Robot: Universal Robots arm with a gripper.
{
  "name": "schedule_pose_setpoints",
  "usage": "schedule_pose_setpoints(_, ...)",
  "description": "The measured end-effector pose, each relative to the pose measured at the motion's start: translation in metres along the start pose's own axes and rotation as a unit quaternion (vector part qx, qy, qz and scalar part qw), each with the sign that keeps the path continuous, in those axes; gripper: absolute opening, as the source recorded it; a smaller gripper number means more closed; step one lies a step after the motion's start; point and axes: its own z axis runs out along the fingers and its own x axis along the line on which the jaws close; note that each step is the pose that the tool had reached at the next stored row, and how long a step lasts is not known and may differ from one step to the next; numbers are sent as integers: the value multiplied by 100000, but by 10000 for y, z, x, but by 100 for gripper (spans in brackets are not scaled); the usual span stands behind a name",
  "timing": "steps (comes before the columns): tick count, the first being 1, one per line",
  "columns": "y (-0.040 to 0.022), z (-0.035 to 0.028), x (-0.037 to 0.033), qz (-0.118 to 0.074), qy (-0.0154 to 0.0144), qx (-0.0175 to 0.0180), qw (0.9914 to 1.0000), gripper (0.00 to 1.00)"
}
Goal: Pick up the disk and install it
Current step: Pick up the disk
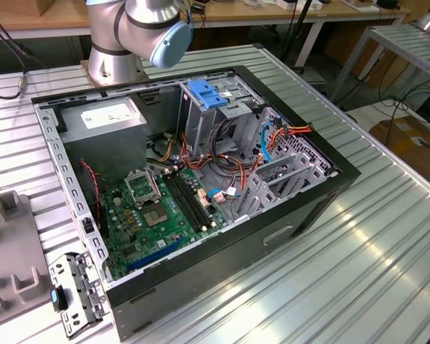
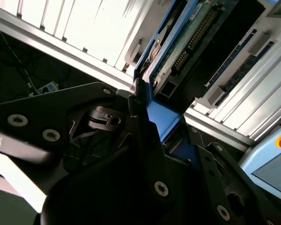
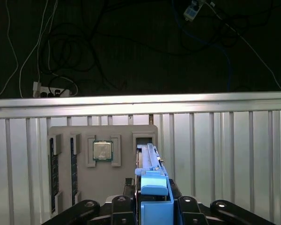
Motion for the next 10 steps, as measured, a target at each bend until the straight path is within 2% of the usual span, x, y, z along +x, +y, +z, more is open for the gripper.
schedule_pose_setpoints(10, 0, -66, 0, 2, -89, -12, 100000, 37)
